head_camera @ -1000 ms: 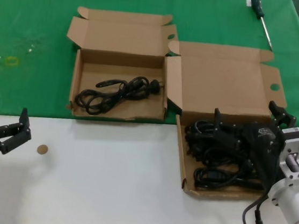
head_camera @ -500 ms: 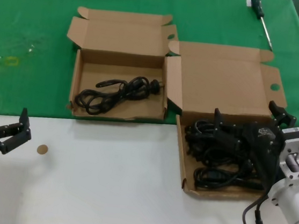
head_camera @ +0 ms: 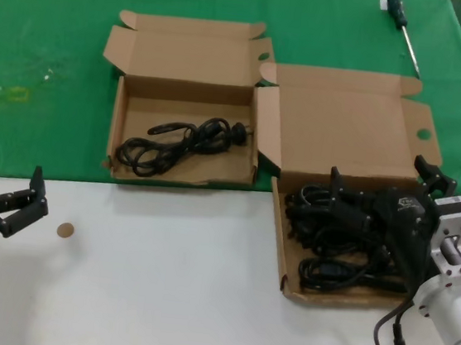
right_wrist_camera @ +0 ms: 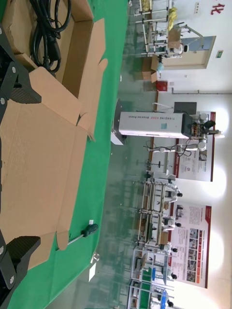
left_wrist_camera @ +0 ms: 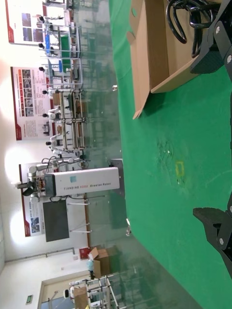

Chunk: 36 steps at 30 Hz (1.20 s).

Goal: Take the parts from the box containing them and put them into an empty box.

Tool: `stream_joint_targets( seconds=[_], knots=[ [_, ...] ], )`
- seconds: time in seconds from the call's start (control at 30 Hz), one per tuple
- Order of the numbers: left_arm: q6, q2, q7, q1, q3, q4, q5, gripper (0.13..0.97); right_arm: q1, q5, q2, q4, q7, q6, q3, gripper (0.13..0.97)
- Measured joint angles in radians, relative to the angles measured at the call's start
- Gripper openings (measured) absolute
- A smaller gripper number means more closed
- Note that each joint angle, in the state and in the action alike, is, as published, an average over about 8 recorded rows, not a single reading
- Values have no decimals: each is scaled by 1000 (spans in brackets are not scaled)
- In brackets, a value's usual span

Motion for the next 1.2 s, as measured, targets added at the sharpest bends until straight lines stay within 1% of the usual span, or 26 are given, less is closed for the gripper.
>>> stream_joint_targets(
  seconds=[1.2],
  knots=[
    [0, 0, 0, 0, 0, 0, 0, 966, 0, 0, 0, 0, 0, 0, 0, 966]
  ],
)
